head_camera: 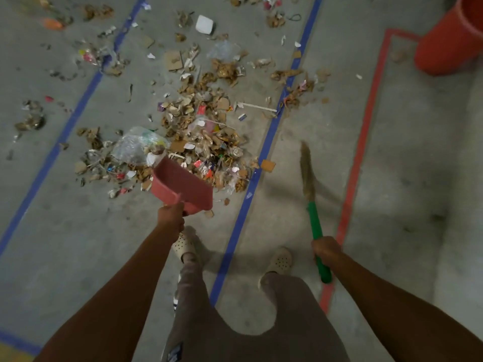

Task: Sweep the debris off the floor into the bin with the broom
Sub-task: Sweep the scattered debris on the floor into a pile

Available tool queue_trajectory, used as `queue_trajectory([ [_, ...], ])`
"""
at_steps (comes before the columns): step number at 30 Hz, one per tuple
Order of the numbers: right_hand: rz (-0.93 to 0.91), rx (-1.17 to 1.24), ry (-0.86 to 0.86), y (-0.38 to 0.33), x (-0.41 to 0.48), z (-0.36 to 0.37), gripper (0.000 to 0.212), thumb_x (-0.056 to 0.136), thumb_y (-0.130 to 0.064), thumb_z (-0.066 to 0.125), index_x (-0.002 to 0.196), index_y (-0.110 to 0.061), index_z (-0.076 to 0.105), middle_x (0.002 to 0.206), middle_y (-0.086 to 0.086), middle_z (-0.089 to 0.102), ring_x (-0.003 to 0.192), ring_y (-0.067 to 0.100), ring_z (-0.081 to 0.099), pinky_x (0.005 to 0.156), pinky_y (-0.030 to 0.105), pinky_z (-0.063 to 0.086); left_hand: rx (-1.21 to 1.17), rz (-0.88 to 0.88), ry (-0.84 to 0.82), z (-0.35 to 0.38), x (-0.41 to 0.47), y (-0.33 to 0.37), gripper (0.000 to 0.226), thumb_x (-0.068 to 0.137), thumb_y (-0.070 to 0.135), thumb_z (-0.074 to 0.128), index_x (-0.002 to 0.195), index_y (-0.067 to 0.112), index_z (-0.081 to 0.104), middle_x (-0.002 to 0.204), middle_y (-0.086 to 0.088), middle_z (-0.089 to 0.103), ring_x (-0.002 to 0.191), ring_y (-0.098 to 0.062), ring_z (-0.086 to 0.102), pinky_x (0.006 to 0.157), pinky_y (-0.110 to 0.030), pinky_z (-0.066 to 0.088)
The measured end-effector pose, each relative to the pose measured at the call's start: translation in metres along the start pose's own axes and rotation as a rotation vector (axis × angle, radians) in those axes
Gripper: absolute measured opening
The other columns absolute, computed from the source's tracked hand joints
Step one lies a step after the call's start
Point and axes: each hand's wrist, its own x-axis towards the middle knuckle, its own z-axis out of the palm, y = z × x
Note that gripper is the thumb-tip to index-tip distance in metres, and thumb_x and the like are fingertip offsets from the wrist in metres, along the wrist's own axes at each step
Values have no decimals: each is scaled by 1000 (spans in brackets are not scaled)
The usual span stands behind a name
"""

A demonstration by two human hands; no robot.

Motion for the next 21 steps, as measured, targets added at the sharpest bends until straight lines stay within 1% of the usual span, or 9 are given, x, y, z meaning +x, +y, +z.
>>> queue_trajectory([
  [1, 16, -10, -14, -11, -4, 13, 32, 96, -17, 55, 117, 7, 59, 84, 17, 68, 66, 28, 67, 51, 30, 50, 6, -6, -9, -5, 10, 1, 49, 94, 45, 64, 102, -3, 61, 83, -11, 62, 46, -12, 35, 38, -19, 31],
  [4, -13, -42, -29, -60, -22, 67, 35, 96, -19, 58, 122, 4, 58, 104, 17, 67, 91, 31, 68, 72, 35, 55, 24, -28, -66, -27, 42, 4, 45, 95, 44, 63, 92, -1, 60, 80, -11, 59, 48, -12, 34, 37, -18, 28],
  [7, -97, -63, -71, -126, -51, 130, 35, 96, -23, 58, 122, 1, 59, 117, 17, 67, 104, 31, 67, 78, 33, 53, 39, -38, -75, -64, 74, 12, 41, 95, 40, 64, 84, 0, 58, 80, -12, 58, 47, -11, 32, 37, -18, 26],
  [9, -169, -82, -124, -174, -72, 171, 33, 97, -25, 57, 120, -2, 59, 117, 15, 67, 101, 29, 68, 71, 31, 52, 68, -38, -85, -93, 96, 19, 46, 93, 44, 67, 85, -1, 59, 78, -11, 60, 46, -11, 32, 36, -19, 26],
  [12, -241, -71, -152, -239, -102, 223, 32, 96, -25, 57, 119, -4, 60, 113, 13, 68, 81, 25, 67, 51, 26, 48, 88, -27, -64, -133, 129, 32, 48, 93, 46, 66, 83, 0, 58, 78, -11, 59, 46, -12, 31, 35, -19, 25],
  [13, -262, -75, -153, -257, -112, 236, 32, 96, -26, 58, 120, -4, 60, 114, 13, 68, 82, 25, 67, 50, 24, 45, 94, -25, -59, -146, 140, 36, 48, 93, 46, 65, 82, 0, 58, 78, -12, 59, 46, -12, 31, 36, -19, 25],
  [15, -304, -97, -130, -284, -129, 253, 34, 95, -29, 61, 120, -6, 61, 115, 12, 68, 94, 27, 69, 62, 28, 50, 114, -25, -48, -170, 158, 45, 48, 94, 44, 64, 81, -1, 57, 79, -13, 60, 44, -12, 31, 36, -18, 24],
  [17, -346, -136, -107, -299, -143, 260, 34, 94, -30, 61, 120, -7, 61, 114, 12, 69, 99, 29, 69, 73, 33, 55, 121, -32, -28, -192, 171, 54, 49, 94, 46, 64, 82, -1, 58, 79, -12, 61, 45, -13, 32, 39, -20, 25],
  [21, -433, -198, -47, -301, -168, 252, 36, 95, -32, 59, 122, -10, 59, 117, 10, 66, 105, 29, 66, 74, 31, 48, 109, -29, -32, -221, 175, 75, 50, 93, 49, 64, 85, 0, 58, 79, -12, 60, 46, -13, 32, 40, -21, 27],
])
